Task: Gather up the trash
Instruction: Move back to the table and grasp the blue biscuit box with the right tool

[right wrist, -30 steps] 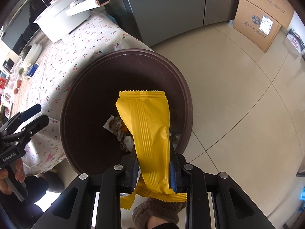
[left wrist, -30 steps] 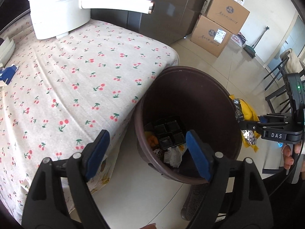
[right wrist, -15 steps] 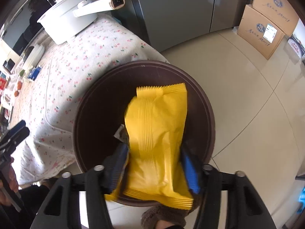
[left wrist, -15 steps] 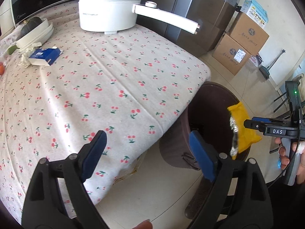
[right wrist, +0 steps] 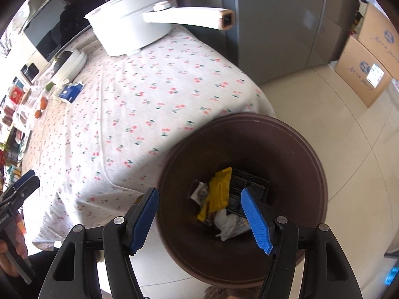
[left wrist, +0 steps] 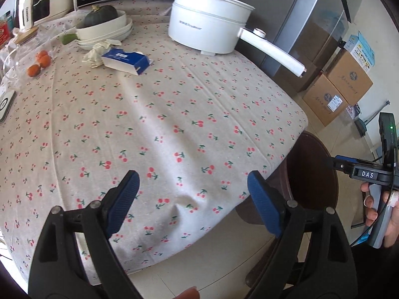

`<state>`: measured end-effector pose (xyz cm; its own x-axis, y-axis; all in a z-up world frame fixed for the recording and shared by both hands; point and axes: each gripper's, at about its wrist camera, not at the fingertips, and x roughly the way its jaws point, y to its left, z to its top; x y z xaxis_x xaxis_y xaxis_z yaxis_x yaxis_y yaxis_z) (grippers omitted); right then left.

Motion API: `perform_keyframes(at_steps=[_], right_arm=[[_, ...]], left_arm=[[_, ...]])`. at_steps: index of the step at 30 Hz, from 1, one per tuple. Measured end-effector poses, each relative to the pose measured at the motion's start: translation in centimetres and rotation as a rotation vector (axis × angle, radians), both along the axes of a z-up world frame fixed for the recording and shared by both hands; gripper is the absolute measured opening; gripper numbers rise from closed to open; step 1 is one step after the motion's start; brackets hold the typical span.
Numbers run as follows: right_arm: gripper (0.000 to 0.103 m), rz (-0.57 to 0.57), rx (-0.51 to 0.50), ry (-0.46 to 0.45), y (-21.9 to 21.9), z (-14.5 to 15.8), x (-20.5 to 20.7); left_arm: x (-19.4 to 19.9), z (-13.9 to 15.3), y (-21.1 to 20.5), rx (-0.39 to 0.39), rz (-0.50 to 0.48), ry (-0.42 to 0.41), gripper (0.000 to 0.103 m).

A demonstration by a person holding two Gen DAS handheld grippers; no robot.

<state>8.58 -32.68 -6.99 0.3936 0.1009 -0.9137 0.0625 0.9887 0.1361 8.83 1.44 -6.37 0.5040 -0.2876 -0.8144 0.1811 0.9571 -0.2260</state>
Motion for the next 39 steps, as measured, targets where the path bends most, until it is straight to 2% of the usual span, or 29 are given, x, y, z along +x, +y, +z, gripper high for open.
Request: perform_keyframes(at_steps=[11, 19, 23, 28, 35, 39], right_arm=[[0.072, 0.12, -0.007, -0.052, 8.6, 2.1, 3.9], [0.073, 0.185, -0.023, -0.04, 15.1, 1.7, 7.3], [0.073, 0.231, -0.036, -0.042, 19.0, 1.7, 10.5], [0.074, 0.355, -0.104, -0.058, 25.2, 1.0, 15.7], [0.076, 0.516, -0.16, -0.068, 32.6, -1.6, 23.1], [0.077, 0.576, -0.191, -0.07, 35.1, -3.3, 26.5]], left_arm=[[0.1, 0.3, 8.2, -0.002, 0.182, 0.008, 0.088], [1.8, 0.0, 14.0, 0.089, 0.275, 0.018, 0.088], [3.1, -0.3, 16.7, 0.065, 0.34, 0.044, 0.088], [4.2, -0.8, 18.6, 0.04, 0.386, 0.075, 0.088], [5.1, -1.5, 20.6, -0.035, 0.451, 0.13, 0.088], [5.7, -1.9, 20.8, -0.039, 0.461, 0.146, 0.088]])
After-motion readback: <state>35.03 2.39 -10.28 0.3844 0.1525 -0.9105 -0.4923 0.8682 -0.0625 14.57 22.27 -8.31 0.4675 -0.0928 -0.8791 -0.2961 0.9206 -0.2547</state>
